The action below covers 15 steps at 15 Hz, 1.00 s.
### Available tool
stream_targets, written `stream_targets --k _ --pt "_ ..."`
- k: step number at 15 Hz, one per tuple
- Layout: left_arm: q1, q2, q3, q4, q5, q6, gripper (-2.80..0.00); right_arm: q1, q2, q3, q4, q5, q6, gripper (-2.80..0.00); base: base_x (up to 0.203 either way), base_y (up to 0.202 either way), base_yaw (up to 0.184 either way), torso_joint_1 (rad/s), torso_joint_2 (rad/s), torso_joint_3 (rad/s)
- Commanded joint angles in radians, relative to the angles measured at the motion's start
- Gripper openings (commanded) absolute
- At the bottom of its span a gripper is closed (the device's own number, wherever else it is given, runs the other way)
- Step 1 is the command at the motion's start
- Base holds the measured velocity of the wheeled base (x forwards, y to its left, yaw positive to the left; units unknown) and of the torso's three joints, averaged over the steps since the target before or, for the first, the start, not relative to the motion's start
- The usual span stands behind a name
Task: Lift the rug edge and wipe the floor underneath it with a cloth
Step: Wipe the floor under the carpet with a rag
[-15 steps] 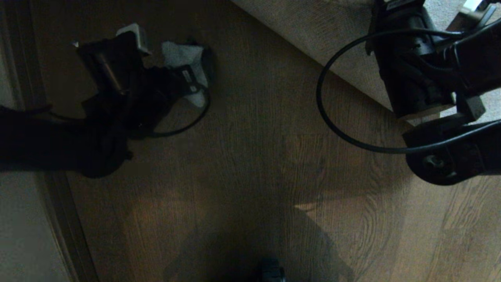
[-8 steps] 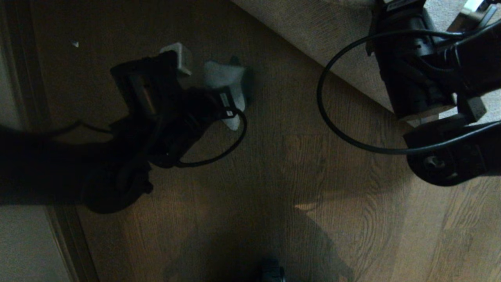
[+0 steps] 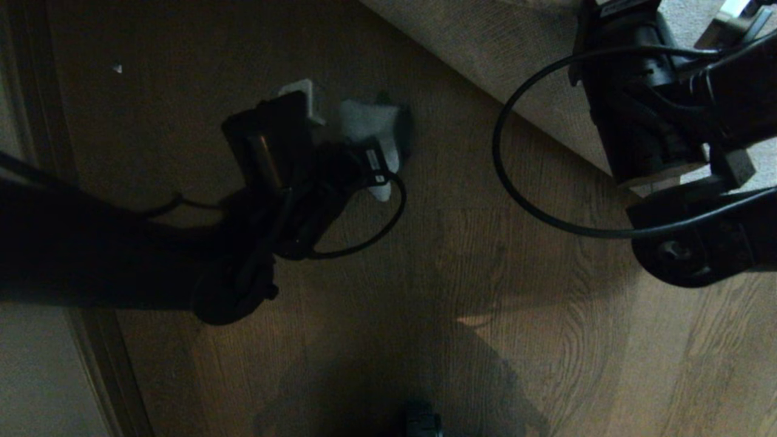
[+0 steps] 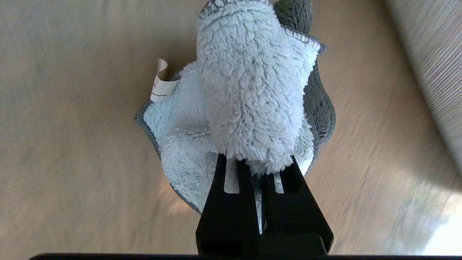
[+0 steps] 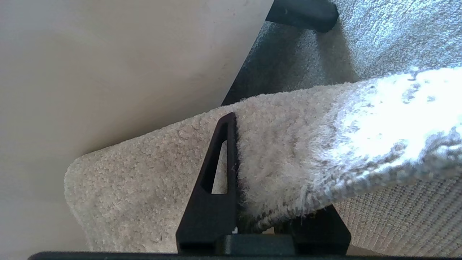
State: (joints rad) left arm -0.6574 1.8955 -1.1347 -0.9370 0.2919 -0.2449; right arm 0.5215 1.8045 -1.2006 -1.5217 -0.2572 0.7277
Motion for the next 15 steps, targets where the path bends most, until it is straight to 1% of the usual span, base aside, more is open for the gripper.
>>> stream_targets --k 1,4,6,8,15 --pt "0.001 0.047 -0.087 0.006 0.001 -0.002 -2.8 0.0 -0.001 0.001 -0.048 -0.002 0.003 -2.8 0.0 0.0 0.0 0.0 0.0 0.0" --pt "-0.001 0.082 -0.193 0.043 0.0 -0.002 -2.8 -0.001 -0.001 0.001 -0.048 -0.002 0.001 -2.8 0.0 0.0 0.0 0.0 0.0 0.0" --pt "0.003 0.091 -0.227 0.061 -0.001 -0.002 -2.8 -0.001 -0.001 0.001 -0.048 -0.002 0.001 -2.8 0.0 0.0 0.0 0.0 0.0 0.0" --pt "0.016 0.091 -0.235 0.064 -0.005 -0.002 -2.8 -0.003 -0.001 0.001 -0.048 -0.002 0.001 -2.8 0.0 0.0 0.0 0.0 0.0 0.0" --pt "0.155 0.067 -0.262 0.078 -0.022 -0.002 -2.8 -0.003 0.006 -0.002 -0.048 -0.002 0.004 -2.8 0.0 0.0 0.0 0.0 0.0 0.0"
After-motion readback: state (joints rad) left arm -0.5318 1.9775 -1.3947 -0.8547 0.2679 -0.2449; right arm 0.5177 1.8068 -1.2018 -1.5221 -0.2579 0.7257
